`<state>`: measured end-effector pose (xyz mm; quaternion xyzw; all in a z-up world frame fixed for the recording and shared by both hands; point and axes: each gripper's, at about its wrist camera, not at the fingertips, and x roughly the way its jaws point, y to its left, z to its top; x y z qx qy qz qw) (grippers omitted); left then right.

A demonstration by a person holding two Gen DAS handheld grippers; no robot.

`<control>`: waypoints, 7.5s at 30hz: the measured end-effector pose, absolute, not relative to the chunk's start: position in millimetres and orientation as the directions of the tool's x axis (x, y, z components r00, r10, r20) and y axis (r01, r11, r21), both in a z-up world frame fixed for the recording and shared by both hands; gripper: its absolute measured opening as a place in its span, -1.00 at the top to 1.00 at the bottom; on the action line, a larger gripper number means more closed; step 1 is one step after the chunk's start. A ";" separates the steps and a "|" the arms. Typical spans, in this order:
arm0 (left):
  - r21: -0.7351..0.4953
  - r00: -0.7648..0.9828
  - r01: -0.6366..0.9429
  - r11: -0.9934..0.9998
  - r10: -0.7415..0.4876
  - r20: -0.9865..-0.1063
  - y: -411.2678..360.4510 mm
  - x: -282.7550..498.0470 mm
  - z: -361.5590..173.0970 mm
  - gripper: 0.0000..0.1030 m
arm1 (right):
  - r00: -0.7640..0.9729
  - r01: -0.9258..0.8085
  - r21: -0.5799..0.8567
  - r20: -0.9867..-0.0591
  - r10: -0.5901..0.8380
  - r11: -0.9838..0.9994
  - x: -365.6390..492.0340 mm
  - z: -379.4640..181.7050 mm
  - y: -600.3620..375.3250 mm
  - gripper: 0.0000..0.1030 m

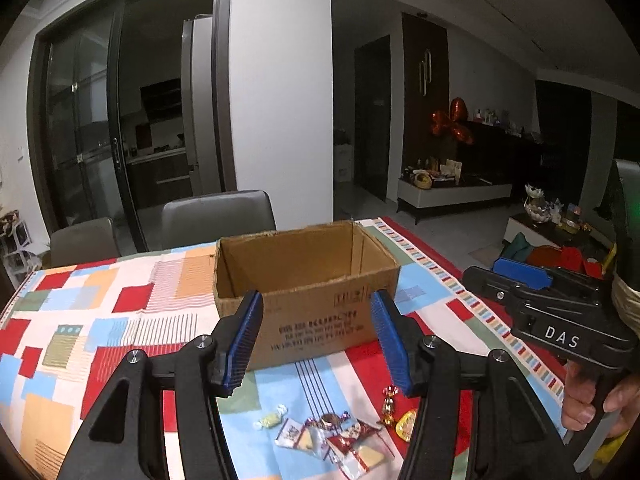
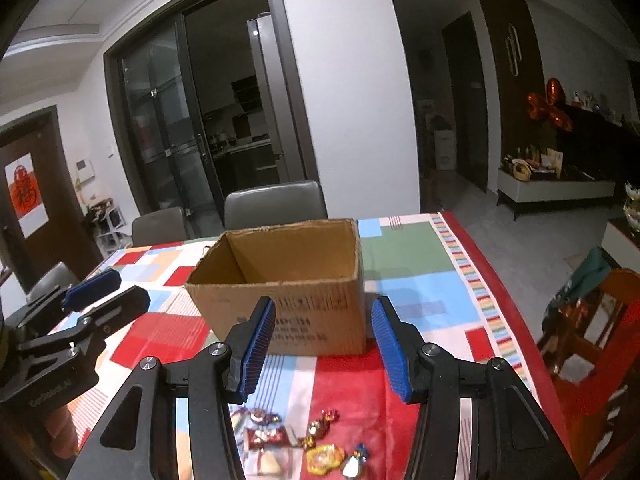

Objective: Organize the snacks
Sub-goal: 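Move both tools back from the box toward the candies, then close the left tool on the red cake packet while the right tool approaches the blue candy, then carry the red packet and blue candy over the box and open both tools, then move both tools back from the box toward the remaining candies, then grasp the purple-wrapped candy with the left tool while the right tool grasps the gold-wrapped candy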

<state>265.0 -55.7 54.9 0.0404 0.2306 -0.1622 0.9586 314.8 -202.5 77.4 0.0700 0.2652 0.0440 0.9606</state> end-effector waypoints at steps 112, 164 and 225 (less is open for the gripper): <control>-0.117 0.678 0.388 0.914 -0.369 -0.635 -71.2 283.5 -5.4 0.56 | 0.764 -0.113 0.256 -0.595 0.248 0.960 296.8 12.7 -182.2 0.50; 0.023 0.833 0.290 0.957 -0.240 -0.498 -53.4 403.1 82.6 -0.14 | 0.824 -0.135 0.199 -0.522 0.221 0.971 449.7 89.5 -174.6 0.02; -0.005 0.604 0.455 0.890 -0.313 -0.733 -64.0 303.8 -99.9 -0.19 | 0.620 -0.063 0.244 -0.750 0.229 0.968 336.3 -69.1 -167.3 0.02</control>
